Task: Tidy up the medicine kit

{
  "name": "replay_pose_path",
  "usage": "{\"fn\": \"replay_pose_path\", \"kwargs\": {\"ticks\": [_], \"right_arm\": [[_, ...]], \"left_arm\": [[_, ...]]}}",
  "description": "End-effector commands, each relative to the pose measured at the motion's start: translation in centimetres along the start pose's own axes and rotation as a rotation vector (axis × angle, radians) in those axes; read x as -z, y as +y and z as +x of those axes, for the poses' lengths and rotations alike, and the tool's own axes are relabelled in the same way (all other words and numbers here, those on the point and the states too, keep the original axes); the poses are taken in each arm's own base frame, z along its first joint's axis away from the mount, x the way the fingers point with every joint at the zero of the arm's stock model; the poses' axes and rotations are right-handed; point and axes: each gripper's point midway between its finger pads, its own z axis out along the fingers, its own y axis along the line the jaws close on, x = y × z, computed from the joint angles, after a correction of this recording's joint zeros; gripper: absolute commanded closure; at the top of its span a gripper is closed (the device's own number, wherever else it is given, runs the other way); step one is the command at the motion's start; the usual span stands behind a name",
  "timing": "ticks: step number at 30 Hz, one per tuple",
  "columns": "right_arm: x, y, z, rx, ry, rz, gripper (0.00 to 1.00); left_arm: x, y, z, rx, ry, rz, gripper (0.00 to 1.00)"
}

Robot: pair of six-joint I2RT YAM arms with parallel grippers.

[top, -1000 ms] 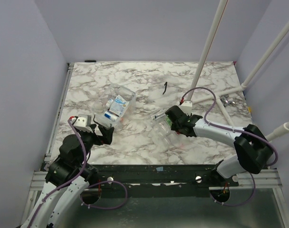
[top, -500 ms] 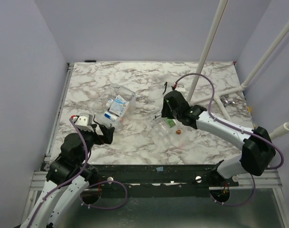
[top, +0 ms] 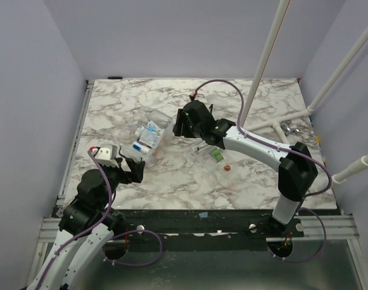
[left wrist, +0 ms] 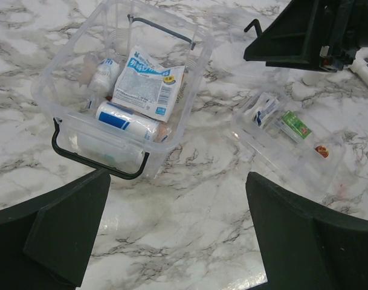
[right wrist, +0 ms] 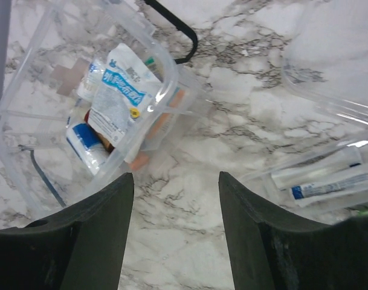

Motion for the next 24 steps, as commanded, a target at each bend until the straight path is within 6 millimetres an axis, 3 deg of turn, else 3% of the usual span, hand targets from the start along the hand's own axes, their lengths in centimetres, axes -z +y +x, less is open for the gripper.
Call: {"fn": "replay_pose_path", "kwargs": {"ticks": [1, 8, 12, 14, 16, 20, 24], "right_arm": [[-1.1, 3.0, 0.3, -0.053, 0.008, -0.033, 0.37], [-3.3, 3.6, 1.2, -0.126, 0.008, -0.018, 0.35], [-3.9, 4.6, 1.0, -0.131, -0.003, -0.033, 0.35], [-4.0, 5.1, 1.0, -0.128, 0.0, -0.037, 0.35], [-3.8, 5.4, 0.9, -0.123, -0.004, -0.039, 0.35], [-2.4, 4.9, 0.3, -0.099, -0.029, -0.032, 0.34], [-0.3, 2.7, -0.3, -0.047, -0.072, 0.019, 0.34]], "left_arm": [[0.2, 0.4, -0.5, 0.008, -0.029, -0.019, 0.02], [0.4, 1.5, -1.9, 0.03, -0.06, -0.1, 0.02], [-0.2, 3.4, -3.6, -0.081, -0.012, -0.242, 0.02], [-0.9, 3.0, -3.8, -0.112, 0.04, -0.243, 0.02], [-1.9, 1.8, -3.7, -0.147, 0.086, -0.181, 0.02], [-3.5, 1.8, -4.6, -0.202, 0.125, -0.202, 0.02], [-5.5, 2.4, -5.1, -0.258, 0.192, -0.249, 0.02]]}}
